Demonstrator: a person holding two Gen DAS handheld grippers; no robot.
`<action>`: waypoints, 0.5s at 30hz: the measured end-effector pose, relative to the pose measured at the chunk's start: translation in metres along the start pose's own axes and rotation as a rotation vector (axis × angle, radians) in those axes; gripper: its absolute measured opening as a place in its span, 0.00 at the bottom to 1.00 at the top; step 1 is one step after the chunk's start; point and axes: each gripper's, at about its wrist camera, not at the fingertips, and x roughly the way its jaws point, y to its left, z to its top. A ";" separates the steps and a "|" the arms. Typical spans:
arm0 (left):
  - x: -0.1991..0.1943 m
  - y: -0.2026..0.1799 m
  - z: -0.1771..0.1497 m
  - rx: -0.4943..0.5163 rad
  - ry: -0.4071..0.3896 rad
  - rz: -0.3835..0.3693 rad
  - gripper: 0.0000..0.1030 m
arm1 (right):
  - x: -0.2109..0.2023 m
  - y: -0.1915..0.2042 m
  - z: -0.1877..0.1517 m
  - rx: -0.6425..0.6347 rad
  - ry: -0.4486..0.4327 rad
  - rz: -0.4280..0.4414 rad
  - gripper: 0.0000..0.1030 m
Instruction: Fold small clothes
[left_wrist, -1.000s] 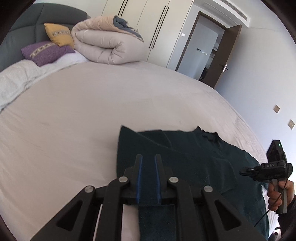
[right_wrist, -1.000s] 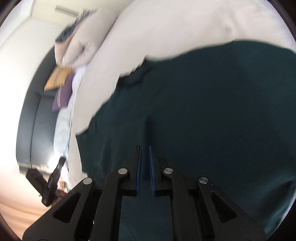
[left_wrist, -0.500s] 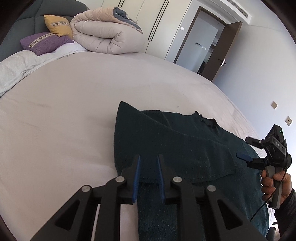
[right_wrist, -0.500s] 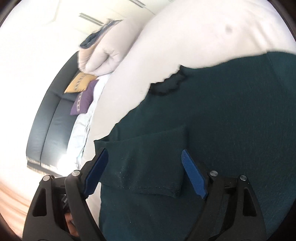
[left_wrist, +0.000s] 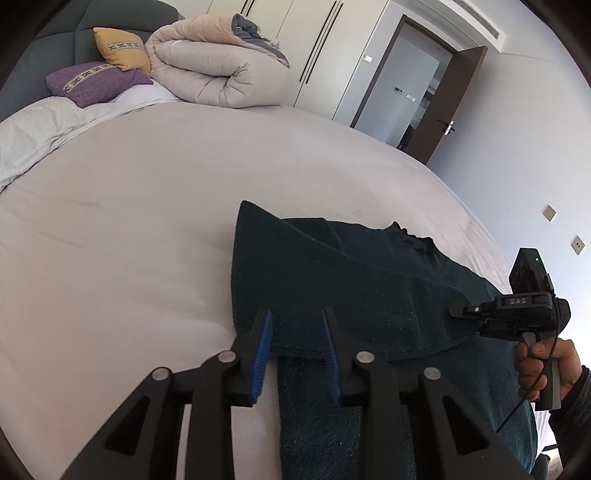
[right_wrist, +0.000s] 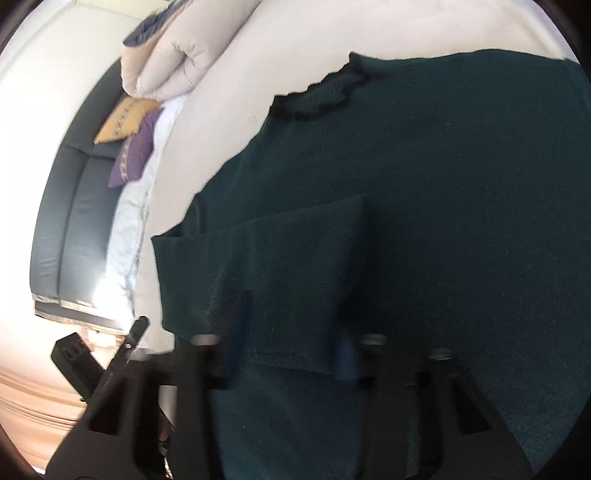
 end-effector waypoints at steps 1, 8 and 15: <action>0.000 0.000 0.000 0.001 -0.001 0.002 0.27 | 0.000 0.000 0.000 0.001 -0.007 -0.007 0.11; -0.005 0.009 0.006 -0.021 -0.020 0.023 0.27 | -0.041 -0.013 0.001 -0.032 -0.124 -0.115 0.06; -0.006 0.001 0.027 0.018 -0.056 0.047 0.27 | -0.091 -0.054 0.003 0.038 -0.180 -0.178 0.06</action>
